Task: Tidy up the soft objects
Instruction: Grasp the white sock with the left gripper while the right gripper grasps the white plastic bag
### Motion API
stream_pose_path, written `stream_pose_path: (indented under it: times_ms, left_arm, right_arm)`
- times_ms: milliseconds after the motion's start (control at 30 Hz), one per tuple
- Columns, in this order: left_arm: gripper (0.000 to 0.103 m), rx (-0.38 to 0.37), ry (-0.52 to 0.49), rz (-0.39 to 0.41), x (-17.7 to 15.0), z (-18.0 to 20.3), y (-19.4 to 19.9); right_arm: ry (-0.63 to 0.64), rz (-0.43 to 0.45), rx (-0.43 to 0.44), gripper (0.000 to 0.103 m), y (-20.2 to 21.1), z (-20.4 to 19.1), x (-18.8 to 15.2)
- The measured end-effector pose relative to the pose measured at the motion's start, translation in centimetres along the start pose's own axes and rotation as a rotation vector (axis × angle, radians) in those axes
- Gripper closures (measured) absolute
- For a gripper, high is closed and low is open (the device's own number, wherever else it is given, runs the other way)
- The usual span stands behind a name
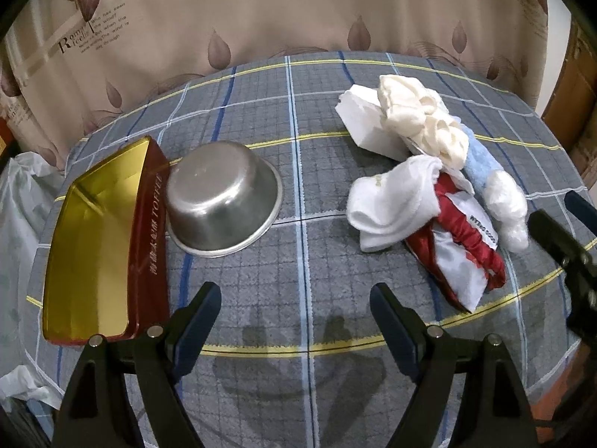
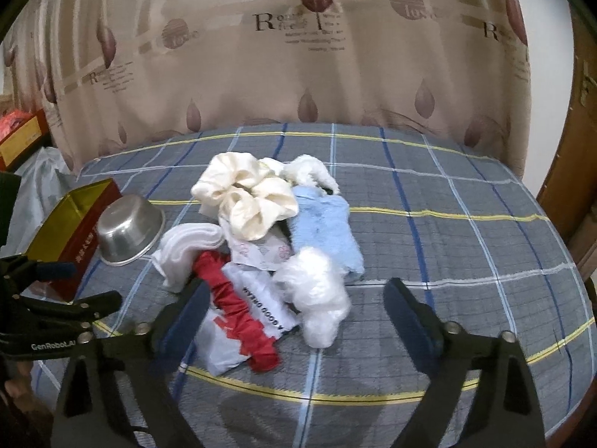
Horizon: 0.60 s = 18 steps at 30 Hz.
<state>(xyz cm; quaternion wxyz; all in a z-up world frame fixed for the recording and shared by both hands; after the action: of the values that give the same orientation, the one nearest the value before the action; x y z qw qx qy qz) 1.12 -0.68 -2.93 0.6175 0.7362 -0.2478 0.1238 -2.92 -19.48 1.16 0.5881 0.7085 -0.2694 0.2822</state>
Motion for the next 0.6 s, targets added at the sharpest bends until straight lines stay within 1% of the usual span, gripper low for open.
stream_pose_path:
  times_ms: [33,100,133,200,267,333,467,533,600]
  left_arm:
    - [0.019,-0.001,-0.005,0.005,0.1,-0.1,-0.1]
    - [0.019,0.002,-0.012,0.01,0.2,-0.2,-0.2]
    - [0.019,-0.001,-0.016,0.012,0.2,-0.3,-0.3]
    - [0.019,-0.008,-0.019,0.015,0.4,-0.5,-0.5]
    - [0.019,-0.018,-0.03,0.016,0.6,-0.5,-0.7]
    - [0.019,-0.026,-0.038,0.021,0.7,-0.4,-0.8]
    - [0.019,-0.059,-0.064,0.026,0.9,0.1,-1.0]
    - [0.019,-0.075,-0.074,0.028,1.1,0.4,-1.1]
    - [0.019,-0.094,-0.089,0.027,1.2,0.7,-1.1]
  right_arm:
    - [-0.006,-0.012,0.002,0.018,-0.2,0.2,0.0]
    - [-0.022,-0.036,0.008,0.028,-0.8,0.6,-0.2]
    - [-0.029,-0.058,0.014,0.03,-1.3,1.0,-0.3]
    - [-0.03,-0.086,0.02,0.04,-2.1,1.3,-0.5]
    - [-0.017,-0.11,0.013,0.047,-2.9,1.6,-0.6]
    - [-0.007,-0.133,0.004,0.047,-3.7,2.0,-0.6]
    - [-0.005,-0.151,0.0,0.047,-5.0,2.4,-0.6]
    - [-0.003,-0.159,0.008,0.048,-5.6,2.4,-0.6]
    - [0.002,-0.165,0.017,0.06,-6.0,2.2,-0.6]
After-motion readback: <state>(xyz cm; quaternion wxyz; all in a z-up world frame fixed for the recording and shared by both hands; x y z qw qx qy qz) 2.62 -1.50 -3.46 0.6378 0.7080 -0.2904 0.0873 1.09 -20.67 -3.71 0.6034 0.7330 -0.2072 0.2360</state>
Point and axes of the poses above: each gripper's, at about its wrist camera, not at the fingertips, and y roughly against the way its jaws point, z to its right, x to its top, the point moved 2 cm from there along -y, roughly the way its jaws point, and after that the axes turned 8 degrees about x, right-handed, at the moved point
